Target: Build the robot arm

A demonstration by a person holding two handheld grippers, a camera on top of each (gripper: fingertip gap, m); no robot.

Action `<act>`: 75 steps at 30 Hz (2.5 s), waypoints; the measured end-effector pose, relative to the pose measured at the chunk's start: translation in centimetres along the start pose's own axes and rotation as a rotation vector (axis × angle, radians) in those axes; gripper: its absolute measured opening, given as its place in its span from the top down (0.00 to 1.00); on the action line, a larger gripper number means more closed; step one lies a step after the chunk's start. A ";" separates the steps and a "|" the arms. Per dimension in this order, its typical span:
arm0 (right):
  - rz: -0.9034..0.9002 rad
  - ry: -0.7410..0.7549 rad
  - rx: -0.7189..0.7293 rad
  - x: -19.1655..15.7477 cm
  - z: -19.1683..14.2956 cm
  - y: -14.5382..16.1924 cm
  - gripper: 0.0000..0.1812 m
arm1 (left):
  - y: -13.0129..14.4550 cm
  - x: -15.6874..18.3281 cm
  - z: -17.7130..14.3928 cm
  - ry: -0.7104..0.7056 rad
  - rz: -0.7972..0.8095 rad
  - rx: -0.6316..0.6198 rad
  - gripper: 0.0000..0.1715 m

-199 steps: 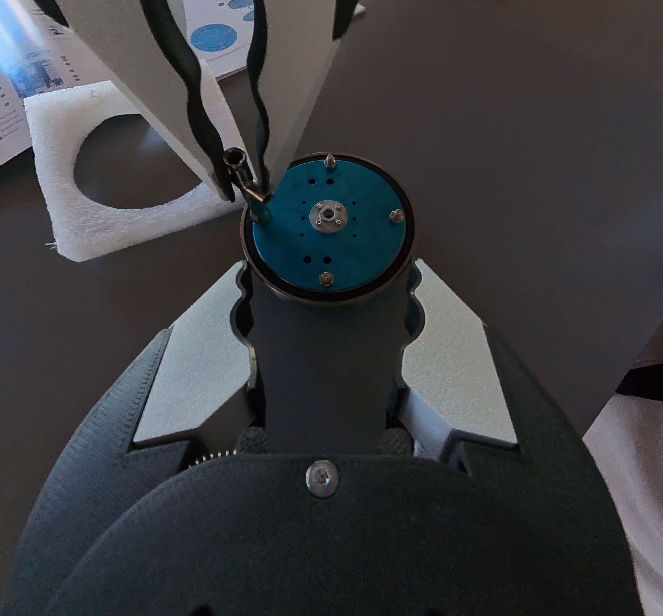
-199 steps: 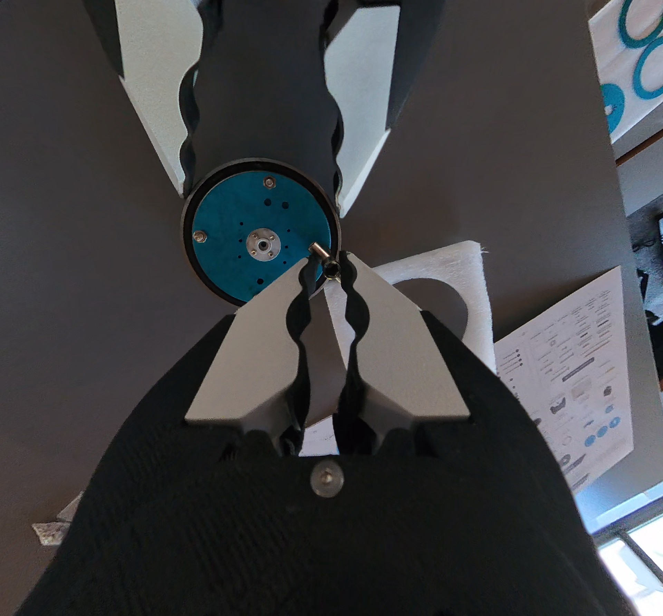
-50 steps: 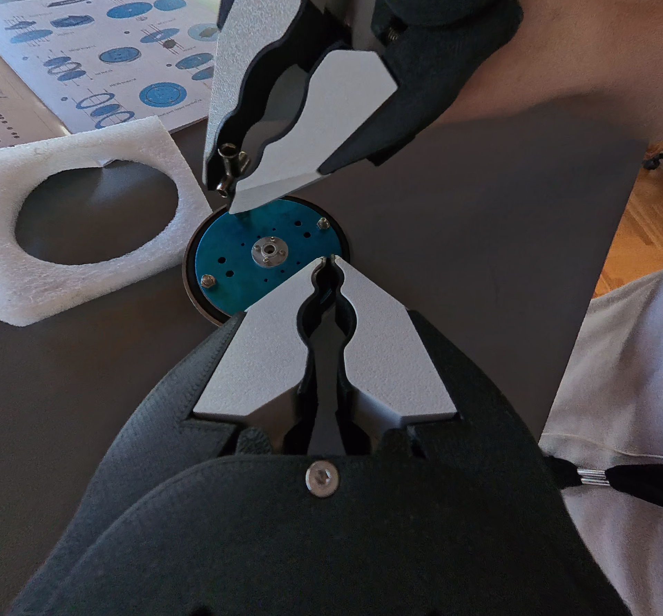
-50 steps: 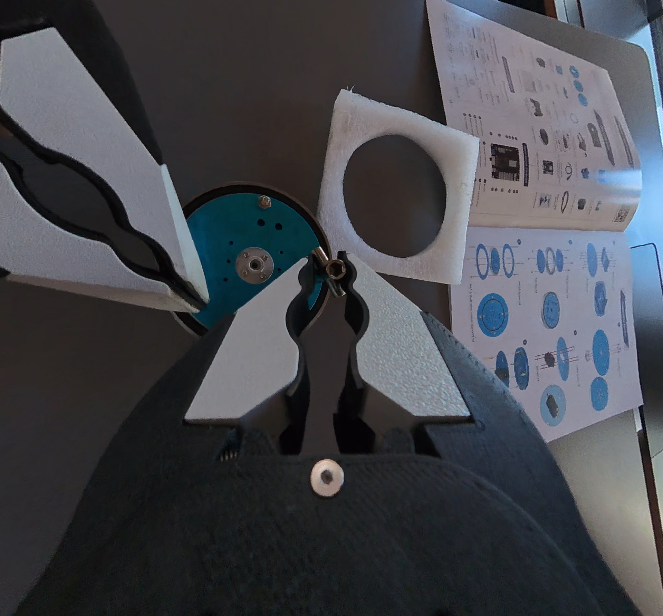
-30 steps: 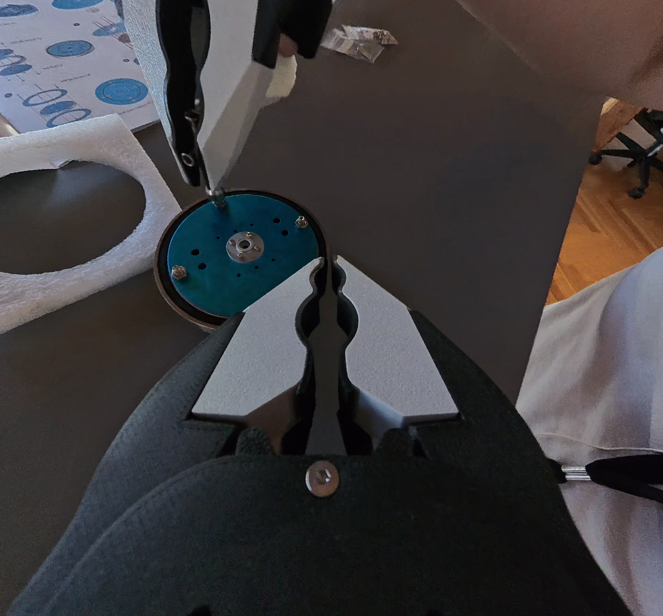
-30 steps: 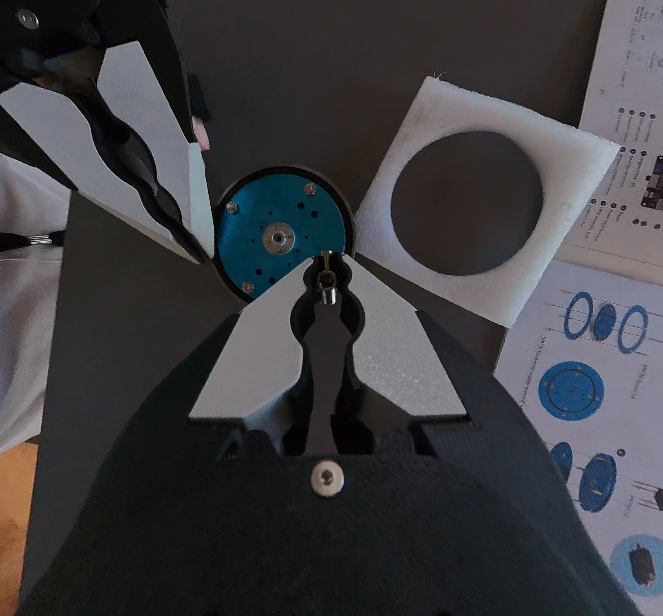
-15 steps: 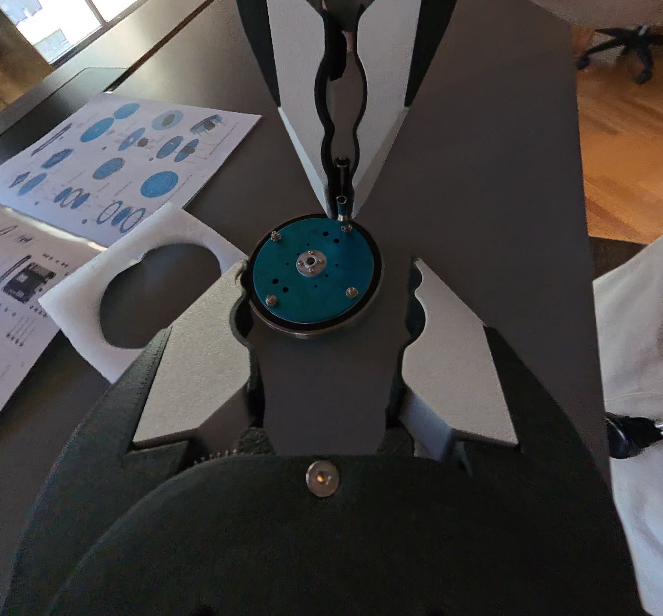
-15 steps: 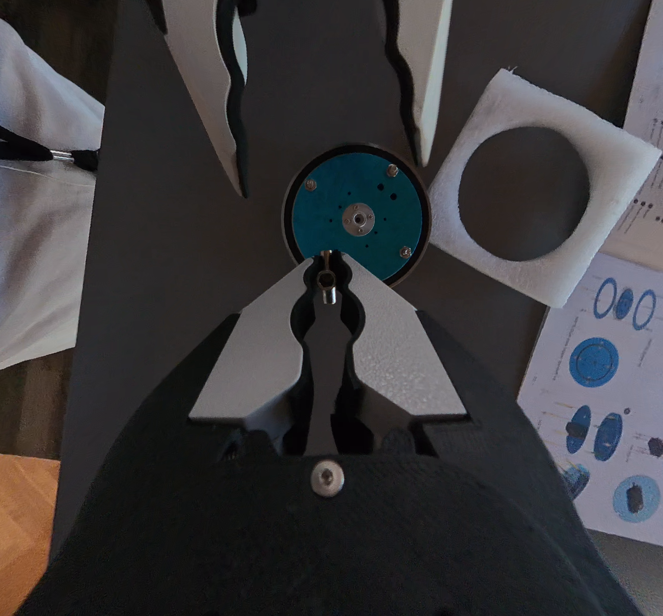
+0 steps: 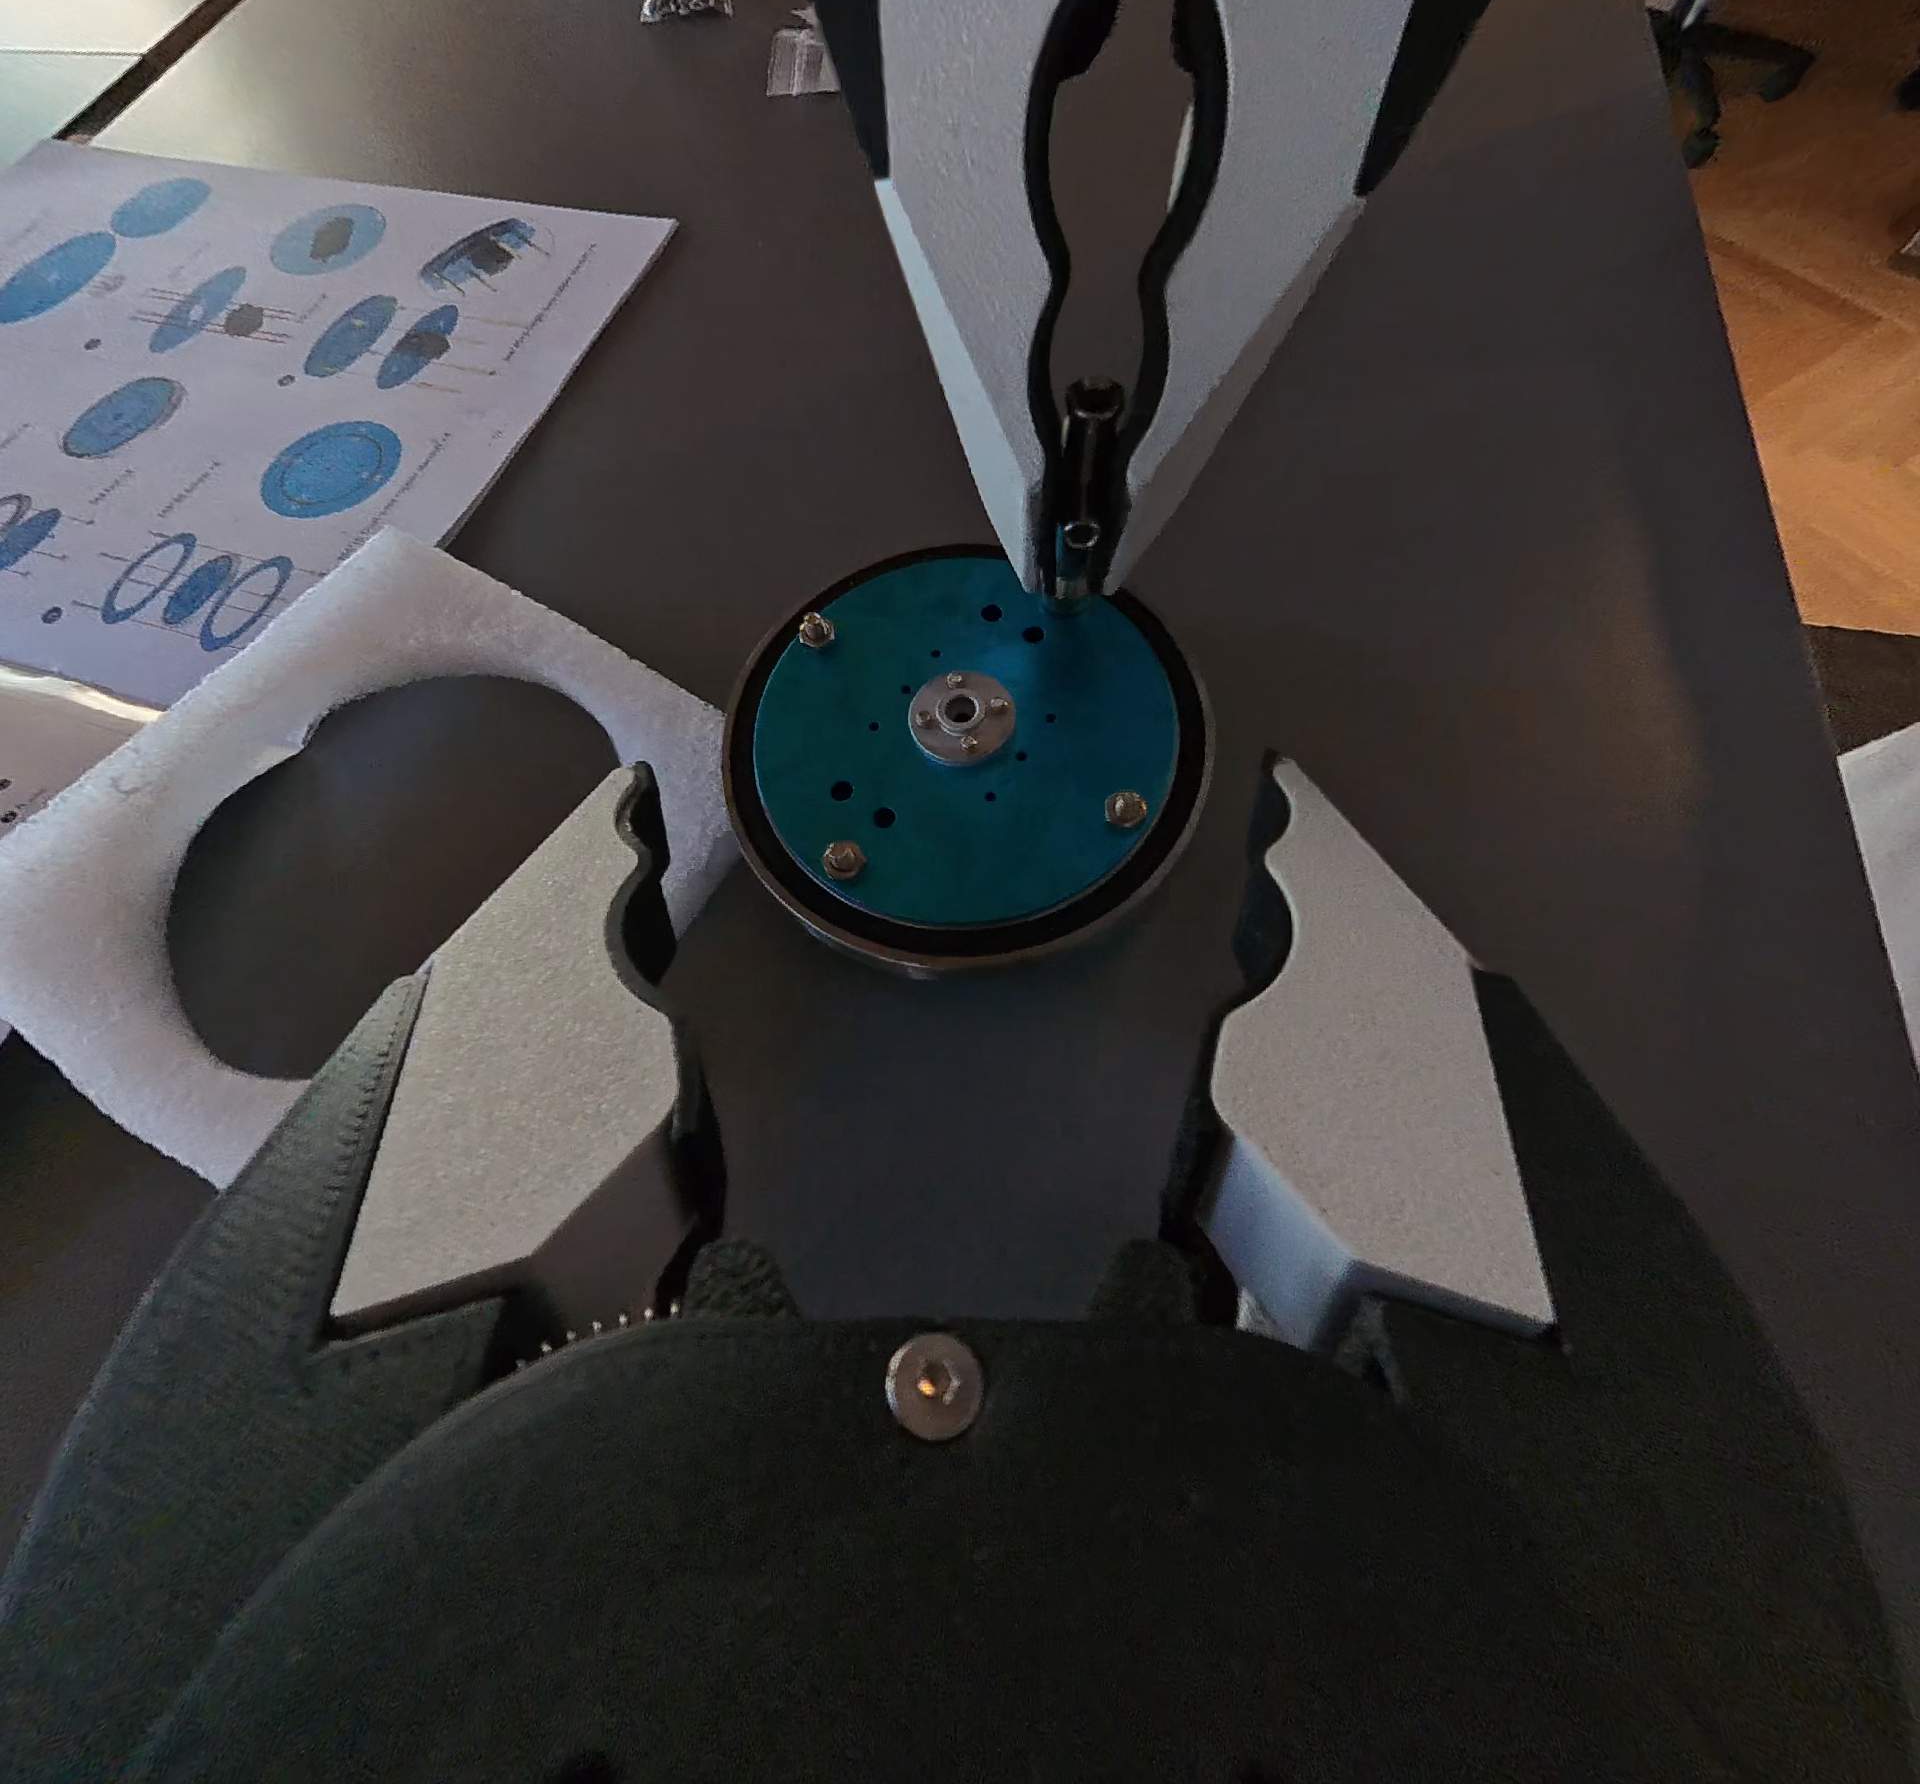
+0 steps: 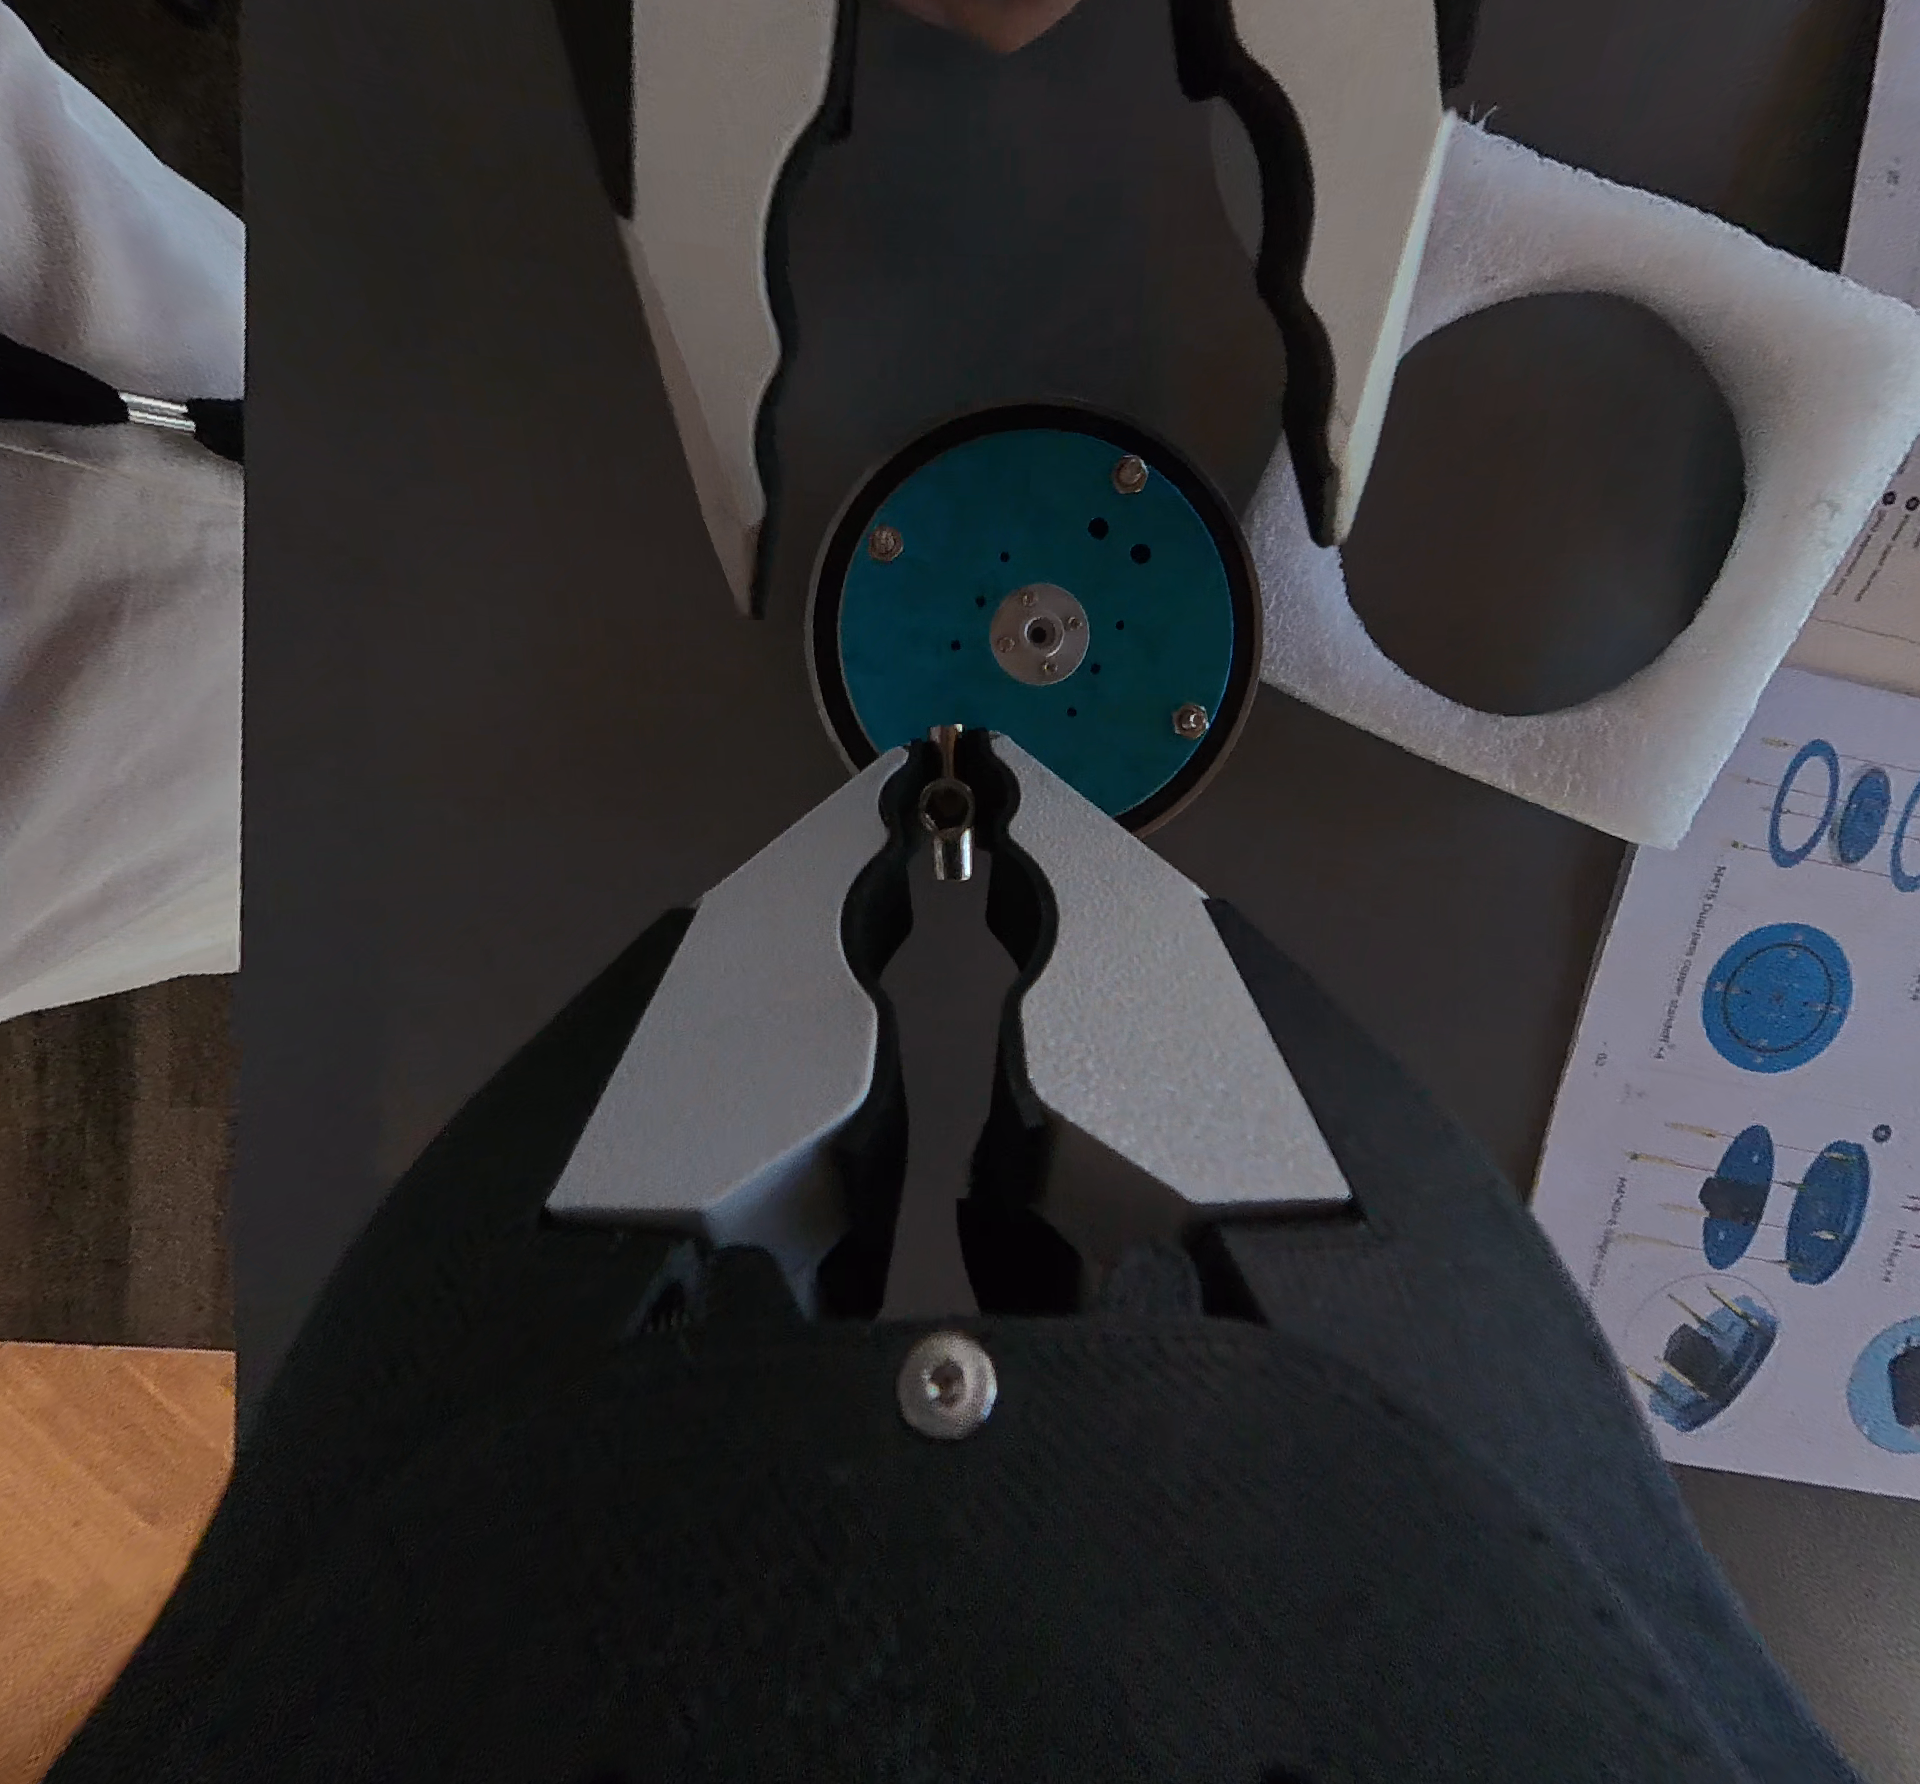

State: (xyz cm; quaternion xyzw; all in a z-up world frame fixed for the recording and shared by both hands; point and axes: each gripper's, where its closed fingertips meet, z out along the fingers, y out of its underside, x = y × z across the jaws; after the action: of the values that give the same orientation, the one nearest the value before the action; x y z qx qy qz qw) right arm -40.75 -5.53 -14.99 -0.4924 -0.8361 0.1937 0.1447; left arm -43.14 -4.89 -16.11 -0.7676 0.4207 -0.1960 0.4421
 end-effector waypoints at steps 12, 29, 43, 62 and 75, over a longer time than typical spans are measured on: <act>0.233 0.148 0.121 0.5 -0.1 0.0 0.95 | 0.4 0.2 0.9 -0.003 -0.036 -0.051 0.43; 0.617 0.514 0.338 1.7 -0.5 0.3 0.96 | 0.3 0.2 1.3 -0.066 -0.043 -0.065 0.42; 0.689 0.582 0.374 2.0 -0.8 0.7 0.96 | -0.4 1.7 -0.3 0.140 -0.019 -0.050 0.36; 0.688 0.600 0.305 2.1 -0.7 0.8 0.96 | -2.1 -1.7 2.3 0.558 0.388 -0.126 1.00; 0.677 0.605 0.277 2.1 -0.6 0.8 0.96 | -2.6 -2.6 2.4 0.509 0.337 -0.042 0.96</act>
State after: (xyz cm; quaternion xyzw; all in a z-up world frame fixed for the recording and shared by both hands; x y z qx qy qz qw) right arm -40.81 -3.22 -14.70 -0.7477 -0.5151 0.1874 0.3749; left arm -41.78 -0.87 -15.00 -0.6222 0.6433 -0.2972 0.3326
